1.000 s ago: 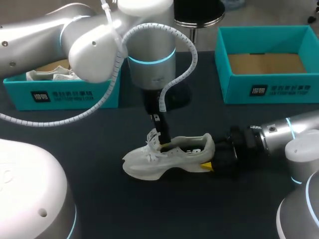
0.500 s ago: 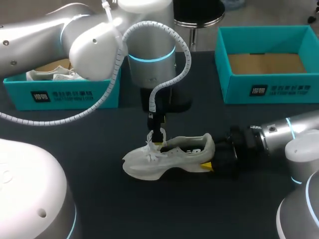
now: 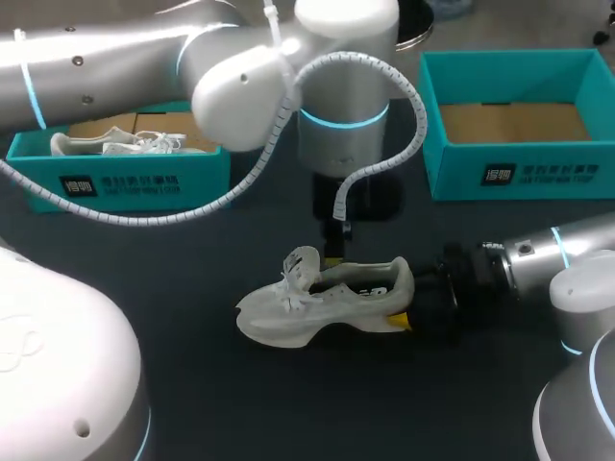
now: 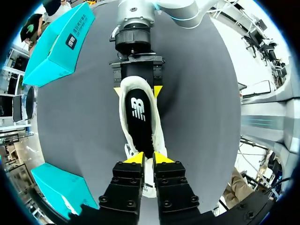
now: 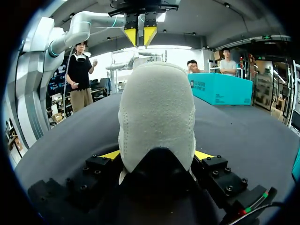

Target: Take the shoe out of the shoebox, open the shoe tongue, remove and reinsert the insole, then place the shoe into the shoebox

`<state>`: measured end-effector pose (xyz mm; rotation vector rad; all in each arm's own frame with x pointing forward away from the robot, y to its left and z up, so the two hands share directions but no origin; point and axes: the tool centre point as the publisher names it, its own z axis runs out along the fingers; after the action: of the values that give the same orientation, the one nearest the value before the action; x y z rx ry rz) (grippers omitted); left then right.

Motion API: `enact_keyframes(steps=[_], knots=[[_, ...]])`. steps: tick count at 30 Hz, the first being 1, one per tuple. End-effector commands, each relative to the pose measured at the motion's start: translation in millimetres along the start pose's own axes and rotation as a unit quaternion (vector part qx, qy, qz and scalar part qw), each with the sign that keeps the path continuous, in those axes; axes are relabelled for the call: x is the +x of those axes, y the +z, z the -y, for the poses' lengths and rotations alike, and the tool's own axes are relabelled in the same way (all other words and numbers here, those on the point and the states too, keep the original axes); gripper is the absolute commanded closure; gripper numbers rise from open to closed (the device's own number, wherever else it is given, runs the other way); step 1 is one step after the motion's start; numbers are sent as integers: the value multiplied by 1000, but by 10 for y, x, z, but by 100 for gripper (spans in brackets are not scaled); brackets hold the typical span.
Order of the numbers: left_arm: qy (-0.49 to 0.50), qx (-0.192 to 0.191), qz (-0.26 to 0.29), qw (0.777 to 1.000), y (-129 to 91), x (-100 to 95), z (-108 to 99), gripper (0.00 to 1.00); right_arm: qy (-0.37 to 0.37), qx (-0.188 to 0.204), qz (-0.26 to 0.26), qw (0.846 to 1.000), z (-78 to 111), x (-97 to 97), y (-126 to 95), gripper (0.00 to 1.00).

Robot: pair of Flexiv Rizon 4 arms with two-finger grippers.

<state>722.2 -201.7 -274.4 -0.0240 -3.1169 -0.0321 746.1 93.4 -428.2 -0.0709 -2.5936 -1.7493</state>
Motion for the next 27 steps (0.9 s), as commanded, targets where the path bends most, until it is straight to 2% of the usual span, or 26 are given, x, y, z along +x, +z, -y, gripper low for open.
enact_keyframes(steps=[1,15,27], knots=[[-8,-34,-7,999,194,-12,208,100,0,1,1,1000,42,3,51,100],[-32,-36,-18,999,484,-44,245,100,0,1,1,1000,42,3,51,100],[-41,-42,-3,998,754,-52,321,100,0,1,1,1000,42,3,51,100]])
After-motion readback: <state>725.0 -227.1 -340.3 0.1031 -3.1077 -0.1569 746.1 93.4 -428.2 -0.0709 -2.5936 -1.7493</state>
